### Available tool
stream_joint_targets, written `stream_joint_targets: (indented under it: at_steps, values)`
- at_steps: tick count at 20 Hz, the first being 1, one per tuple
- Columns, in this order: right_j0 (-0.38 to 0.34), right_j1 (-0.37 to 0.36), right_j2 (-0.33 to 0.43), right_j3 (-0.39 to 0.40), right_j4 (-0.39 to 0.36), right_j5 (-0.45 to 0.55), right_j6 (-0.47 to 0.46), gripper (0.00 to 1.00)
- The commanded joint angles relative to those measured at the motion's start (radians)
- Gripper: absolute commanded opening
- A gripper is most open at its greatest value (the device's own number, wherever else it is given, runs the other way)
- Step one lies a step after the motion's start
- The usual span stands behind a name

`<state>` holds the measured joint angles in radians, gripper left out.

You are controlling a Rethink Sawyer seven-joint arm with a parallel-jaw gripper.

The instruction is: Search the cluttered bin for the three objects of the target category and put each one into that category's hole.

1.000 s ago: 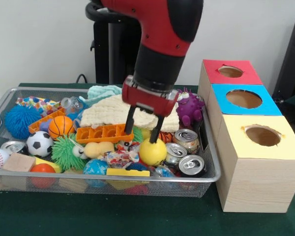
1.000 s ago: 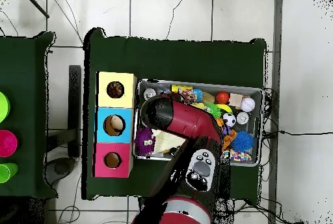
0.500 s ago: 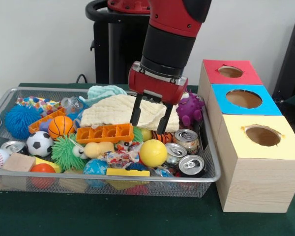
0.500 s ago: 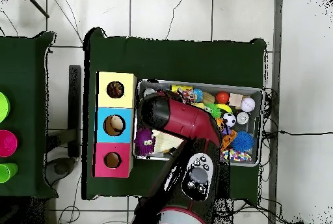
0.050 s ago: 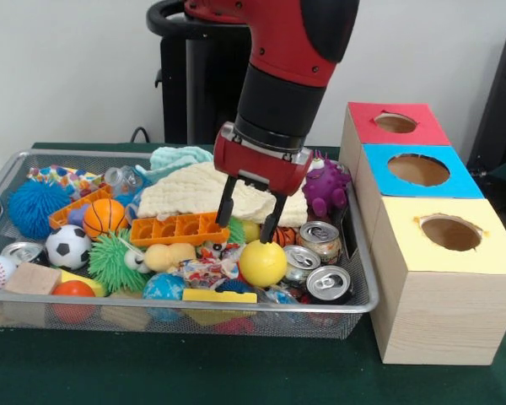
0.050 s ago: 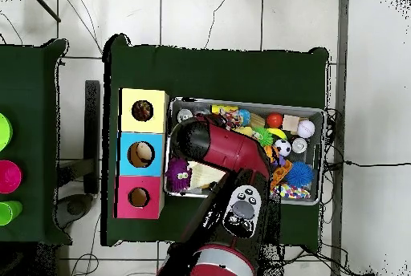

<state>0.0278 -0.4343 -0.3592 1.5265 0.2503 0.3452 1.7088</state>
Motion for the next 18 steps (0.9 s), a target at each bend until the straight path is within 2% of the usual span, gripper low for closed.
stream_joint_targets:
  at_steps: [1, 6, 12, 18]
  values:
    - [-0.014, 0.080, 0.038, 0.011, 0.018, -0.058, 0.227, 1.00]
    - [-0.038, 0.116, 0.046, 0.000, 0.014, -0.103, 0.215, 1.00]
    - [-0.074, 0.165, 0.052, -0.056, 0.012, -0.129, 0.186, 1.00]
    - [-0.079, 0.186, 0.045, -0.081, 0.016, -0.166, 0.193, 1.00]
